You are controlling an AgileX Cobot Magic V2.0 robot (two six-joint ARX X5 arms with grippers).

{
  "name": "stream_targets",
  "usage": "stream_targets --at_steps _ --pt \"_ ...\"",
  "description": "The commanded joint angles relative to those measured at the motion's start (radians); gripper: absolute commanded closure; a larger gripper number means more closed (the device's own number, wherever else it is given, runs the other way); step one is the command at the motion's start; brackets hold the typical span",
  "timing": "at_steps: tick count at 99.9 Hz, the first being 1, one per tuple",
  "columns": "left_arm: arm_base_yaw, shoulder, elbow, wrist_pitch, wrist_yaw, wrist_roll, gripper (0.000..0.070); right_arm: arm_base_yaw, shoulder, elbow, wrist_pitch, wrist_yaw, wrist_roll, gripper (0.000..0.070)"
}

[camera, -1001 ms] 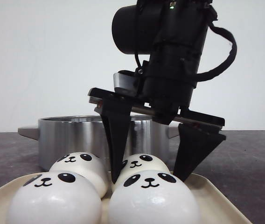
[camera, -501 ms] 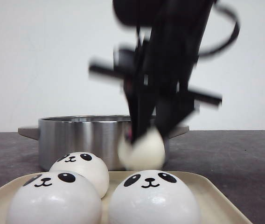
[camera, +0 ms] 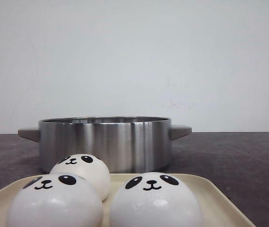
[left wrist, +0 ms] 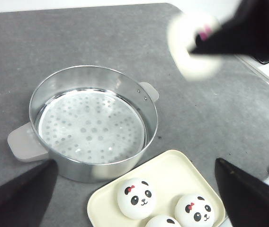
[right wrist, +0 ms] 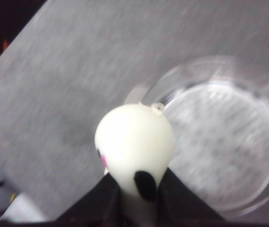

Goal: Steam buns
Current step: 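Close the right gripper on the bun and lift it toward the pot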

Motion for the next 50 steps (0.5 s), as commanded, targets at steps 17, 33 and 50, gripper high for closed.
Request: stream_targets --at_steps 17,33,50 --pt "-0.004 0.003 0.014 0.003 -0.006 0.016 0.0068 -0.091 0.264 0.148 -0.024 0.004 -0.090 0.0694" --pt "-0.004 0.003 0.014 -0.003 -0.006 0.016 0.0068 -0.136 0.417 0.163 -0.011 0.008 -0.091 0.0694" --pt "-0.004 0.003 0.014 -0.006 -0.006 0.017 0.0068 -0.161 0.538 0.163 0.027 0.036 -0.101 0.0694"
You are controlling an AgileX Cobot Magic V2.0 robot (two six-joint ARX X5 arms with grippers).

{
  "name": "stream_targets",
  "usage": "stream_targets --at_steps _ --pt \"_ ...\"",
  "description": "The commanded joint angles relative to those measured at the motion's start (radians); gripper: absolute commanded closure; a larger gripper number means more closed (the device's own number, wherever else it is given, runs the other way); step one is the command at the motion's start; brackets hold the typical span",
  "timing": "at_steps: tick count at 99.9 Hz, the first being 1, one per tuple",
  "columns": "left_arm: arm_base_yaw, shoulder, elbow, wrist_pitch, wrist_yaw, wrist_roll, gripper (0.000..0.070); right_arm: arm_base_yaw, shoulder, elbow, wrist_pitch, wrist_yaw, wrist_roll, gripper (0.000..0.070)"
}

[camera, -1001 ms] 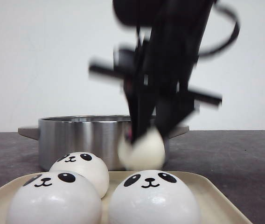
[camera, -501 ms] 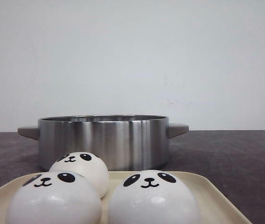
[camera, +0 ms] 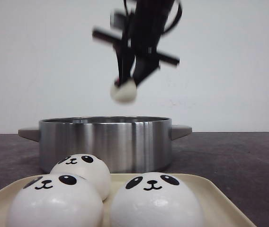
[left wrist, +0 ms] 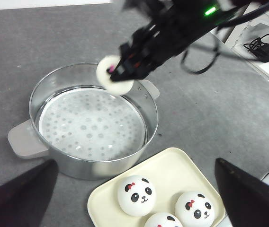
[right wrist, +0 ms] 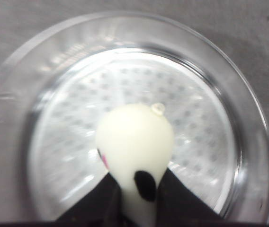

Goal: Steam buns
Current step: 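Close the right gripper on the bun and lift it toward the pot, then lower the bun into the steamer pot and open the right gripper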

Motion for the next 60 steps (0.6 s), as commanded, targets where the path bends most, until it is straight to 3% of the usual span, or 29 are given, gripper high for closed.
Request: stream_targets --at_steps 1,24,60 --pt "-0.004 0.003 0.014 0.005 -0.006 0.016 0.0068 0.003 0.043 0.027 0.024 0.015 -0.017 0.0694" --pt "-0.004 0.003 0.014 -0.018 -0.006 0.019 0.0068 -0.008 0.114 0.027 0.103 0.035 -0.021 0.0694" --pt "-0.004 0.003 0.014 -0.018 -0.006 0.021 0.0068 -0.032 0.182 0.027 0.077 0.038 0.042 0.0693"
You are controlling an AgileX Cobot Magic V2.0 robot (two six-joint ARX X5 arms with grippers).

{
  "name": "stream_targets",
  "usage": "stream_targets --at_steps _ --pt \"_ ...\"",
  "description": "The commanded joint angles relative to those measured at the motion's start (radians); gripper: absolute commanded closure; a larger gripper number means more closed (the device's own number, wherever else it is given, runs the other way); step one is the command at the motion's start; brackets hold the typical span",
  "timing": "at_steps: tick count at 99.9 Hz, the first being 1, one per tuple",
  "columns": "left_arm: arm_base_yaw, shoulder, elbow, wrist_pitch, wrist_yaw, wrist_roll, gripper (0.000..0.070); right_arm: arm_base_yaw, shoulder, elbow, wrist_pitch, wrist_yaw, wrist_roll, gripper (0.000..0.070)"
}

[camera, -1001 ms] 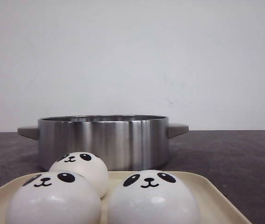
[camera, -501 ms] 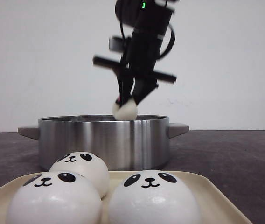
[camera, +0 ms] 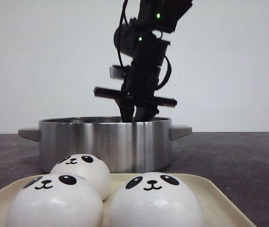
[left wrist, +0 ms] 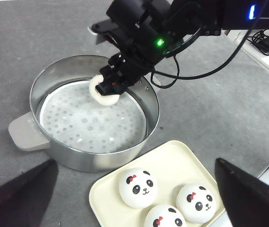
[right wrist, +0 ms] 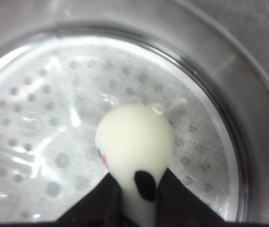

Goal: Steam buns
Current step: 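Lower the bun into the steamer pot and open the right gripper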

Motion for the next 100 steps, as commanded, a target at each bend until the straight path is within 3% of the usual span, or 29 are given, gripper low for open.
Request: stream_targets --at_steps 1,11,26,30,69,94,100 --pt "-0.004 0.003 0.014 0.010 -0.005 0.010 0.0068 0.000 0.020 0.026 0.008 0.004 0.030 0.0693" --pt "-0.004 0.003 0.014 0.010 -0.005 0.011 0.0068 -0.003 0.020 0.026 0.028 0.005 0.045 0.0662" --pt "-0.004 0.003 0.014 0.010 -0.005 0.012 0.0068 -0.015 0.020 0.026 0.011 0.003 0.061 0.0339" --pt "-0.004 0.003 0.014 0.010 -0.005 0.012 0.0068 -0.016 0.020 0.026 0.002 0.004 0.060 0.0307" --pt "-0.004 0.003 0.014 0.005 -0.005 0.012 0.0068 -0.016 0.019 0.029 -0.020 0.000 0.068 0.0237" --pt "-0.004 0.003 0.014 -0.023 -0.005 0.005 0.0068 -0.014 -0.016 0.072 -0.031 -0.035 0.062 0.0244" --pt "-0.004 0.005 0.012 -0.021 -0.004 -0.013 0.0068 -0.006 -0.052 0.090 -0.043 -0.040 0.047 0.0285"
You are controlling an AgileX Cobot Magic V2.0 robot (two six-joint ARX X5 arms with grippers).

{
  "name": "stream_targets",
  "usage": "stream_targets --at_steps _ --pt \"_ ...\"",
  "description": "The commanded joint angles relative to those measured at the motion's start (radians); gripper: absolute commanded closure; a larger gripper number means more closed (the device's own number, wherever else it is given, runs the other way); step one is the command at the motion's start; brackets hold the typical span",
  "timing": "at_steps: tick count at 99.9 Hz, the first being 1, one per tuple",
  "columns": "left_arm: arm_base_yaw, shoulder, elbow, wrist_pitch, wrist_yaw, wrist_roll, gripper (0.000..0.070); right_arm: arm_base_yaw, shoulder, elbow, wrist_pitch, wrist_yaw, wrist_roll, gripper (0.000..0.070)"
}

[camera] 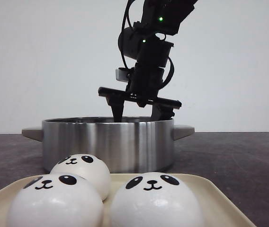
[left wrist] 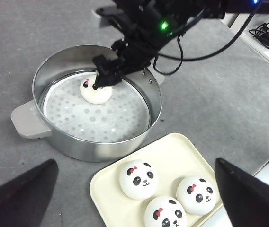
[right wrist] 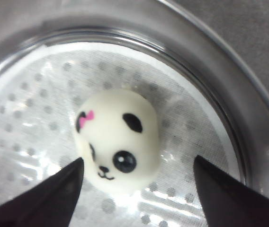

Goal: Steam buns
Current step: 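Lower the bun into the steamer pot and open the right gripper, then lower the open left gripper onto the remaining far panda bun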

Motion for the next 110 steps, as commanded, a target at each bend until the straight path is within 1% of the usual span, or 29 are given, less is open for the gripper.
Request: stream_targets --at_steps 1,2,4,7,9,13,14,16,25,33,44,53,60,70,80,95,110 --pt "-0.005 0.007 0.011 0.012 -0.001 -0.024 0.0068 0.017 -0.057 0.053 -0.003 -0.004 -0.016 0.0312" --pt "-0.005 0.008 0.011 0.012 -0.001 -0.027 0.0068 0.018 -0.061 0.054 -0.004 -0.004 -0.019 0.0321" --pt "-0.005 0.012 0.007 0.017 -0.001 -0.050 0.0068 0.026 -0.097 0.058 -0.008 -0.003 -0.034 0.0394" --pt "-0.005 0.017 0.002 0.023 0.002 -0.076 0.0068 0.034 -0.135 0.058 -0.009 -0.002 -0.047 0.0476" --pt "-0.005 0.019 0.000 0.023 0.003 -0.085 0.0068 0.037 -0.148 0.058 -0.011 -0.001 -0.051 0.0506" --pt "-0.005 0.035 -0.009 0.026 0.006 -0.121 0.0068 0.053 -0.206 0.058 -0.016 0.019 -0.063 0.0630" --pt "-0.006 0.039 -0.011 0.026 0.008 -0.128 0.0068 0.060 -0.229 0.058 -0.018 0.031 -0.070 0.0674" --pt "-0.007 0.046 -0.015 0.026 0.009 -0.137 0.0068 0.068 -0.254 0.058 -0.020 0.042 -0.077 0.0700" --pt "-0.032 0.101 -0.042 0.026 0.010 -0.185 0.0068 0.126 -0.417 0.058 -0.021 0.106 -0.139 0.0699" --pt "-0.072 0.164 -0.063 0.027 0.009 -0.205 0.0068 0.195 -0.555 0.058 -0.018 0.181 -0.193 0.0699" --pt "-0.150 0.275 -0.067 0.037 -0.021 -0.227 0.0069 0.306 -0.721 0.058 -0.029 0.291 -0.225 0.0699" --pt "-0.222 0.371 -0.067 0.066 -0.079 -0.274 0.0069 0.394 -0.833 0.058 -0.051 0.374 -0.226 0.0699" --pt "-0.274 0.449 -0.067 0.092 -0.110 -0.287 0.0069 0.454 -0.905 0.058 -0.076 0.443 -0.225 0.0699" --pt "-0.332 0.562 -0.067 0.132 -0.114 -0.292 0.0069 0.519 -0.986 0.058 -0.122 0.534 -0.221 0.0700" --pt "-0.385 0.666 -0.067 0.167 -0.116 -0.303 0.0069 0.550 -1.048 0.058 -0.188 0.612 -0.187 0.0700" --pt "-0.423 0.786 -0.067 0.218 -0.135 -0.323 0.0069 0.555 -1.102 0.058 -0.283 0.682 -0.142 0.0699" --pt "-0.434 0.860 -0.067 0.281 -0.182 -0.393 0.0069 0.555 -1.131 0.058 -0.351 0.711 -0.115 0.0699"
